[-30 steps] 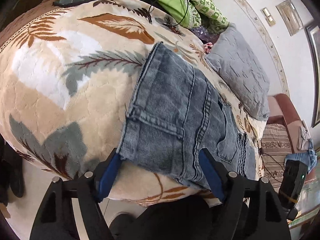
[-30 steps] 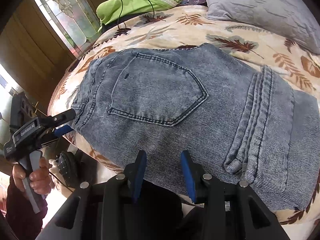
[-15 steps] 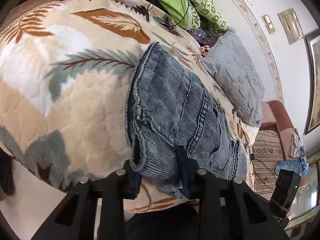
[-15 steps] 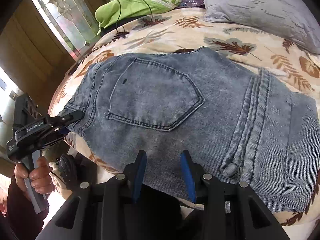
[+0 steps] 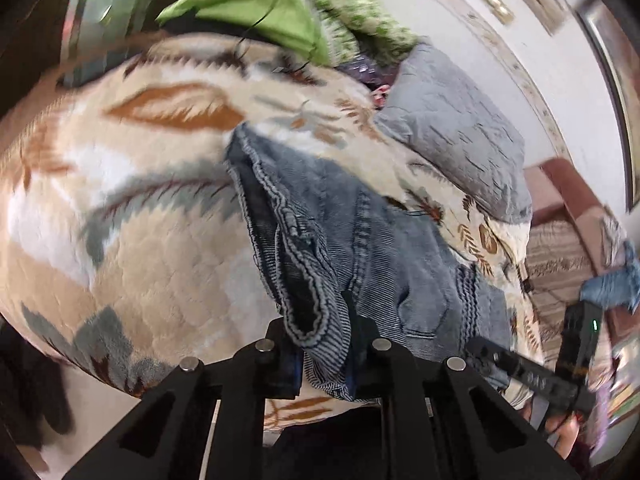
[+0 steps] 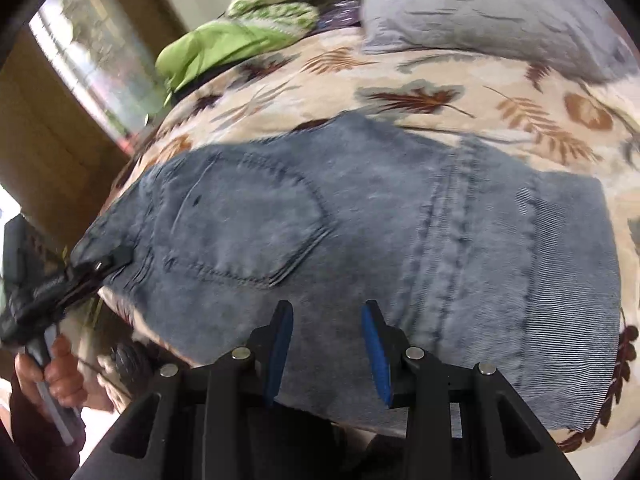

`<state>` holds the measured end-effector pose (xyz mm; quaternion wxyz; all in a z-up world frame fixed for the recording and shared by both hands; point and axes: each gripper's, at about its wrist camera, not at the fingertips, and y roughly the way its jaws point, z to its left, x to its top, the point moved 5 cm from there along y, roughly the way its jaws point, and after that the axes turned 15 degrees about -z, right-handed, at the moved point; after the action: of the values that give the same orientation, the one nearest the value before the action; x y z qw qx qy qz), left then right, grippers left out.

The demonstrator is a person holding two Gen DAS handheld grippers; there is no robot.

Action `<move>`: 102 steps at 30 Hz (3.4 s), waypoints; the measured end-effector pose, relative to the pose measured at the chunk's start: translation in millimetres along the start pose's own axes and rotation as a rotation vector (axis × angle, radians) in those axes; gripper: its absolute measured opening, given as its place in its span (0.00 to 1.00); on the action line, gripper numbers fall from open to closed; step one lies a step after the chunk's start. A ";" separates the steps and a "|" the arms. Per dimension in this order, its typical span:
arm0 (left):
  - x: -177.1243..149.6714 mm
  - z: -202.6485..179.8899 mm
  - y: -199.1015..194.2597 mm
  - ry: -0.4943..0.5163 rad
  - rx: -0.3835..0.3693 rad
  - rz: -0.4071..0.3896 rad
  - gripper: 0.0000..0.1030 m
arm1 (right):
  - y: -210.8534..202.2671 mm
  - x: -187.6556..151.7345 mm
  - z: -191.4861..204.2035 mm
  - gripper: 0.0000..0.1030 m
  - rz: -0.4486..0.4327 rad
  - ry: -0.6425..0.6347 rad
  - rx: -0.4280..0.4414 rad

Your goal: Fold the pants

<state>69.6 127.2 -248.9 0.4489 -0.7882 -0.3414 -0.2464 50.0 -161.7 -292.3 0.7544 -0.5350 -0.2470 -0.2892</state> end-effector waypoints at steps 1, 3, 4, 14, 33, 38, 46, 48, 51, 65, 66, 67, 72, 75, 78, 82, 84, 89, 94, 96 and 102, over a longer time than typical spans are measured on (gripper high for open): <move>1.6 -7.7 -3.3 0.026 -0.001 -0.009 0.15 | 0.8 3.1 -2.9 0.38 -0.006 0.016 0.005; 5.0 -23.9 -11.4 0.074 -0.005 -0.026 0.15 | 5.9 12.2 -3.1 0.38 -0.020 0.038 0.034; 6.9 -34.3 -16.0 0.099 -0.008 -0.034 0.15 | 9.5 16.7 -0.5 0.38 -0.028 0.038 0.052; 10.7 -128.4 -39.4 0.331 -0.060 -0.066 0.15 | 45.1 22.9 6.1 0.39 0.048 0.108 0.162; -97.4 -345.6 60.4 0.642 -0.348 0.202 0.19 | -36.4 24.2 -155.8 0.39 -0.149 0.562 0.402; -133.9 -355.2 84.3 0.621 -0.340 0.346 0.29 | -55.7 -1.5 -229.8 0.38 -0.176 0.717 0.304; -89.7 -314.3 42.2 0.649 -0.276 0.163 0.58 | -108.8 -4.1 -275.6 0.40 -0.294 0.732 0.184; -78.6 -295.6 47.6 0.641 -0.214 0.142 0.59 | -114.7 10.8 -265.9 0.40 -0.320 0.699 0.190; -76.0 -264.8 63.1 0.653 -0.092 0.123 0.59 | -117.9 38.9 -233.8 0.42 -0.345 0.590 0.196; -110.4 -198.4 117.4 0.591 -0.003 0.257 0.73 | -9.8 56.1 -189.9 0.53 -0.138 0.499 0.044; -109.1 -196.5 117.8 0.573 -0.007 0.263 0.75 | -10.7 54.9 -191.6 0.53 -0.140 0.504 0.050; -108.2 -195.5 116.8 0.565 -0.012 0.269 0.75 | -12.5 53.6 -192.0 0.52 -0.140 0.504 0.047; -96.9 -198.8 91.6 0.570 -0.030 0.215 0.74 | -40.2 47.7 -193.7 0.52 -0.135 0.520 0.000; -84.8 -199.5 80.4 0.557 -0.045 0.176 0.74 | -58.3 44.1 -186.9 0.52 -0.139 0.487 -0.010; -78.2 -201.9 82.3 0.560 -0.046 0.175 0.74 | -68.9 37.3 -175.6 0.52 -0.126 0.436 -0.024; -89.4 -197.0 105.1 0.583 -0.016 0.243 0.74 | -72.7 21.1 -163.5 0.52 -0.086 0.375 -0.053; -102.1 -190.9 115.4 0.582 -0.006 0.293 0.74 | -68.1 11.3 -164.4 0.52 -0.065 0.362 -0.063; -101.2 -188.0 118.0 0.558 -0.006 0.305 0.76 | -61.6 3.9 -166.4 0.53 -0.058 0.338 -0.078; -85.9 -194.9 91.6 0.558 0.022 0.233 0.76 | -72.4 9.4 -163.4 0.53 -0.047 0.366 -0.086; -73.4 -197.7 75.2 0.549 0.029 0.180 0.76 | -84.5 13.5 -159.6 0.53 -0.071 0.370 -0.076; -26.6 -204.0 20.6 0.519 0.068 -0.024 0.88 | -129.3 37.2 -134.8 0.55 -0.197 0.273 -0.079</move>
<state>51.4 -67.4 -181.5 0.5447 -0.6790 -0.2320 -0.4340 -5.6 -329.8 -222.2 0.7274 -0.4933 -0.1818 -0.4411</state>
